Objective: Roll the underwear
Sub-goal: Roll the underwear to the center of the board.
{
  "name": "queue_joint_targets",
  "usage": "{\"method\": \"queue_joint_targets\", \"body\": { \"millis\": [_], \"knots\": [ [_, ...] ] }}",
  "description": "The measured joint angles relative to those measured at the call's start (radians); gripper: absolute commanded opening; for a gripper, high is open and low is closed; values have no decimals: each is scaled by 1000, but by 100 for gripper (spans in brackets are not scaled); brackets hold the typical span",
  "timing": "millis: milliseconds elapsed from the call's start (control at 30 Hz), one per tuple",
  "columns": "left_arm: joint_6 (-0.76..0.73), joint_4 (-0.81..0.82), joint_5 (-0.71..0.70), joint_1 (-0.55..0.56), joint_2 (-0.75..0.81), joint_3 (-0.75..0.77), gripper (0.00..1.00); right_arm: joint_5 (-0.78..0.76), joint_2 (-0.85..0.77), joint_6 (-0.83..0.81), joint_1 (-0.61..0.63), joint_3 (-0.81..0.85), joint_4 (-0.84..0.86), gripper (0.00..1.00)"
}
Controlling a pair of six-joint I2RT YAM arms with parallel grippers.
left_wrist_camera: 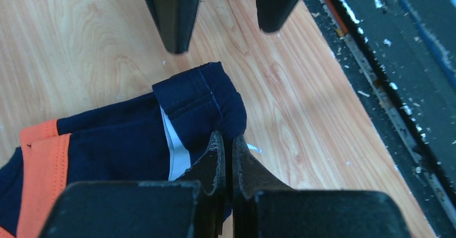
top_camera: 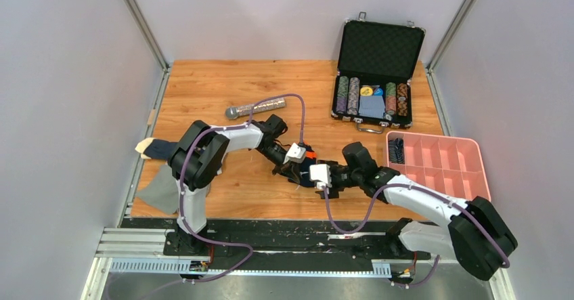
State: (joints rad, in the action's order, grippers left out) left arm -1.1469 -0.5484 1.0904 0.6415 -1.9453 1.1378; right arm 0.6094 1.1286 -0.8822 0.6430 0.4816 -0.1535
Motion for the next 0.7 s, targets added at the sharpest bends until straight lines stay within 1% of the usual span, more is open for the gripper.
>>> {"method": "queue_joint_targets", "body": {
  "millis": [167, 300, 433, 533, 700],
  "knots": [
    [-19, -103, 73, -26, -63, 58, 0, -32, 46, -56, 74, 0, 154, 68],
    [-6, -142, 113, -45, -90, 77, 0, -24, 101, -80, 82, 0, 210, 68],
    [6, -169, 125, -54, -100, 88, 0, -11, 167, -101, 82, 0, 235, 67],
    [11, -196, 133, -57, -113, 106, 0, -13, 218, -117, 82, -5, 285, 65],
    [34, -214, 151, -64, -124, 113, 0, -18, 274, -138, 83, -12, 348, 58]
  ]
}}
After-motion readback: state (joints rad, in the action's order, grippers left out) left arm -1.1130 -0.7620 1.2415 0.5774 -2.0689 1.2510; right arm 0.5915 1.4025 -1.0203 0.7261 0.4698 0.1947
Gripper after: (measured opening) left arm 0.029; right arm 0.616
